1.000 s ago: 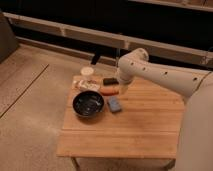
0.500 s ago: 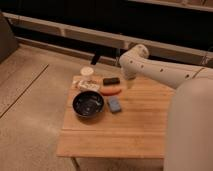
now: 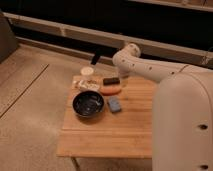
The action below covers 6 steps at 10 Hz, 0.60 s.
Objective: Drag the pepper across the table
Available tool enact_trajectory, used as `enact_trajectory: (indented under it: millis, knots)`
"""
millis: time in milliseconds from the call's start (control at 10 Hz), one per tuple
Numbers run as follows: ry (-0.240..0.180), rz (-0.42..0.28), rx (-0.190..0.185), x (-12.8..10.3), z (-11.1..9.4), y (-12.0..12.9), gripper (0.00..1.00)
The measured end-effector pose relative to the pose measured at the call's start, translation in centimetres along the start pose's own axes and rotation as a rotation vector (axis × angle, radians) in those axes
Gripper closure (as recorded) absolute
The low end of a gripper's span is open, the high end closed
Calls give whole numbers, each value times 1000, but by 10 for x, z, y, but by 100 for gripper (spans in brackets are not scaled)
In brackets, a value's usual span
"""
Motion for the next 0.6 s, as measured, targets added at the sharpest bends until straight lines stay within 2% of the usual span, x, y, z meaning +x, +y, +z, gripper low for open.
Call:
enact_trajectory:
  millis: [200,600]
  knots:
    - [-48,12,-26,-6,24,6,35]
    - [-39,29,-100,12,56,19,35]
